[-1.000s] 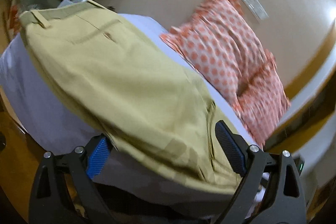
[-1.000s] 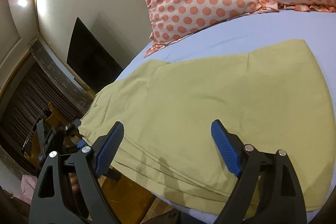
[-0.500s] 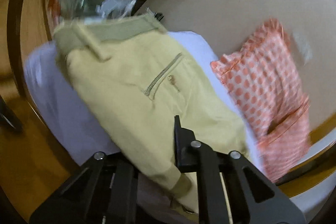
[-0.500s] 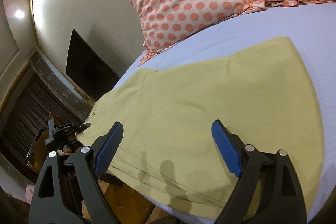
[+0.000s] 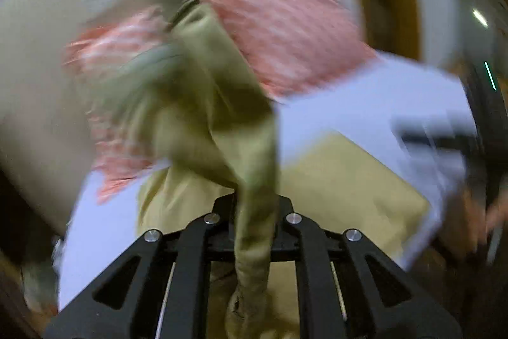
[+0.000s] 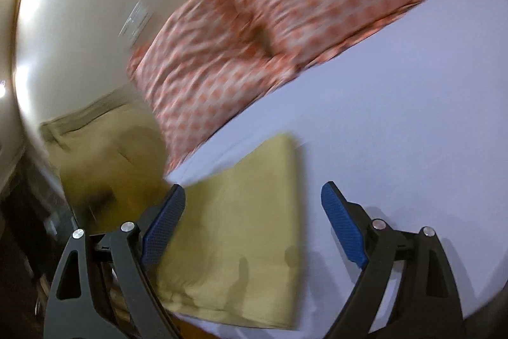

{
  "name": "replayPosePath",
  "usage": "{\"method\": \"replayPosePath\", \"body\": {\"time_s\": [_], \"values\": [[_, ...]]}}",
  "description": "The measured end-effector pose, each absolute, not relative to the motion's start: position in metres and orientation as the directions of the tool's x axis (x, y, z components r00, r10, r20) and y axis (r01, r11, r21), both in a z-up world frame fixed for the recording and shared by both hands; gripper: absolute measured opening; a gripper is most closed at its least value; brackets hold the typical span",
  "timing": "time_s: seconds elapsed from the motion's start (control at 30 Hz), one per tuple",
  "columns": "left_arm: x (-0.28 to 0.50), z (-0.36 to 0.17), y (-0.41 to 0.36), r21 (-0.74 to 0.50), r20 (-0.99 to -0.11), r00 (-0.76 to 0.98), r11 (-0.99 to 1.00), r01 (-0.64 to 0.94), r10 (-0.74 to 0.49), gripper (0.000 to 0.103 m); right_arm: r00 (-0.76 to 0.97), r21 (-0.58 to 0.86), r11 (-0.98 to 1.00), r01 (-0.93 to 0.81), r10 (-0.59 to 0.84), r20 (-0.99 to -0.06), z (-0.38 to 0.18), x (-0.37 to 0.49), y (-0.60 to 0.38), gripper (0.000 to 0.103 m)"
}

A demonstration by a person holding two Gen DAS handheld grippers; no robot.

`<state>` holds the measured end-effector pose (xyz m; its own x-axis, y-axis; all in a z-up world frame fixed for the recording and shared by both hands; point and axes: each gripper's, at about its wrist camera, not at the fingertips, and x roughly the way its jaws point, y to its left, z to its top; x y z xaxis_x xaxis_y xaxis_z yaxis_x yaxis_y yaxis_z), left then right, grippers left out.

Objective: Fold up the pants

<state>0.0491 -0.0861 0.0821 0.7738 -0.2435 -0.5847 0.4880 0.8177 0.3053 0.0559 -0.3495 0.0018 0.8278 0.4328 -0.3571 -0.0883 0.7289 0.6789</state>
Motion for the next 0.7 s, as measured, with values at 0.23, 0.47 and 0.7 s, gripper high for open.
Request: {"method": "replayPosePath", "body": {"time_s": [0.23,0.47,0.7], "values": [[0.014,0.021,-0.119,0.380,-0.672,0.690,0.674,0.633,-0.269,0.022,0.797,0.700,0.710,-0.077,0.466,-0.385,0.004,0.068,-0.379,0.089],[0.012,0.068,-0.049,0.046,-0.643,0.589,0.743,0.668,-0.490,0.069,0.669,0.622,0.777,-0.096,0.512,-0.538,-0.007,0.106,-0.352,0.080],[0.122,0.046,0.060,-0.162,-0.733,0.627,0.963,0.217,-0.265,0.073,0.565,0.607,0.771,-0.191,0.592,-0.575,-0.017,0.141,-0.325,0.057]]}}
